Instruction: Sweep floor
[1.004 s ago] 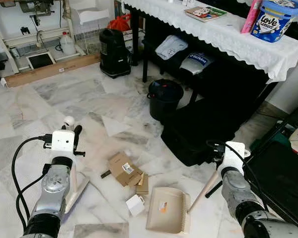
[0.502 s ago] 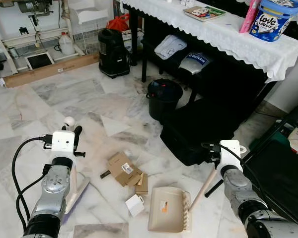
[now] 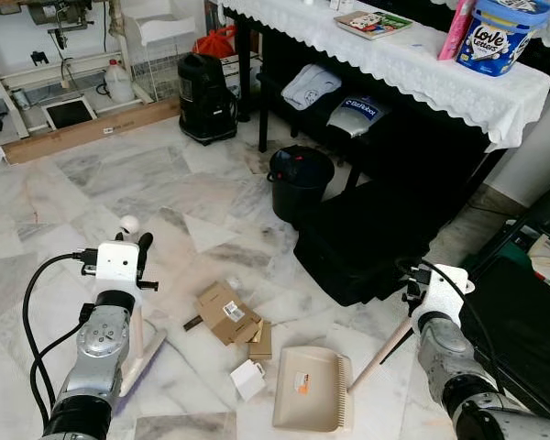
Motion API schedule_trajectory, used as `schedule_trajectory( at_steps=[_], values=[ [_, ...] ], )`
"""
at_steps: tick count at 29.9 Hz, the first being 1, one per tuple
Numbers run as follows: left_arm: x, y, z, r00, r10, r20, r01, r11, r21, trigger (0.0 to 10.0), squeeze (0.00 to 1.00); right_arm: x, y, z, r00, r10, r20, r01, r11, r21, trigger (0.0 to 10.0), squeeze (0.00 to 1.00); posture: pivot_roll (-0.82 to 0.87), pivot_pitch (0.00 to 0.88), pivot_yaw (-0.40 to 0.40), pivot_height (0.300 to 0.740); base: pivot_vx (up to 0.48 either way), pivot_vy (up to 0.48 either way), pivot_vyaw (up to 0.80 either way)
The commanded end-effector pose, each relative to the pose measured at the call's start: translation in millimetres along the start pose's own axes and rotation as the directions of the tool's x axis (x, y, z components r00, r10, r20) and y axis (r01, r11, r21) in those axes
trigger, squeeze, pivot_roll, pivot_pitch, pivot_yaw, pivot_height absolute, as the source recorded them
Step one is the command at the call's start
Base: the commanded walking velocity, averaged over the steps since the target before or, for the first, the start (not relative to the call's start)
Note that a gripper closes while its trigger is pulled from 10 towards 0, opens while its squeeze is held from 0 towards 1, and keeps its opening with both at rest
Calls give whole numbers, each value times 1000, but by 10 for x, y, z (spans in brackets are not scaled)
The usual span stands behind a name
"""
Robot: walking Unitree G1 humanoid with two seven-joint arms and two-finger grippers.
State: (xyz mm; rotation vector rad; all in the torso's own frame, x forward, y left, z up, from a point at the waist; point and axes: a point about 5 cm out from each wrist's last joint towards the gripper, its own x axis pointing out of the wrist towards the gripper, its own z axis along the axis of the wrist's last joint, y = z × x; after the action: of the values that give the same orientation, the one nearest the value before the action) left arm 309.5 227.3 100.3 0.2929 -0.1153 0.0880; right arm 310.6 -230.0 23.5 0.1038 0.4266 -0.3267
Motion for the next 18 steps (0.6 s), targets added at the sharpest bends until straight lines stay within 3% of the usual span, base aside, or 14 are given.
schedule_trajectory(
  at_steps=[1, 11, 12, 13, 18],
  values=[
    [47, 17, 102, 999, -15, 49, 13, 999, 36, 10000, 0, 9, -6, 40, 1000, -7, 10, 6, 999, 39, 10000, 0, 83, 41, -55, 740, 0, 0, 0],
    [61, 8, 107, 999, -22, 48, 20, 999, 36, 10000, 0, 28, -13, 134, 999, -10, 43, 8, 999, 44, 10000, 0, 86, 32, -54, 740, 0, 0, 0],
    [63, 5, 107, 999, -23, 48, 22, 999, 37, 10000, 0, 29, -10, 137, 999, -6, 44, 4, 999, 47, 10000, 165, 85, 31, -52, 740, 0, 0, 0],
    [64, 4, 107, 999, -24, 48, 22, 999, 37, 10000, 0, 29, -10, 138, 999, -6, 45, 4, 999, 47, 10000, 1000, 85, 31, -52, 740, 0, 0, 0],
    [66, -1, 105, 999, -26, 46, 24, 999, 36, 10000, 0, 29, 1, 144, 999, -2, 49, -1, 999, 52, 10000, 1000, 85, 31, -52, 740, 0, 0, 0]
  ],
)
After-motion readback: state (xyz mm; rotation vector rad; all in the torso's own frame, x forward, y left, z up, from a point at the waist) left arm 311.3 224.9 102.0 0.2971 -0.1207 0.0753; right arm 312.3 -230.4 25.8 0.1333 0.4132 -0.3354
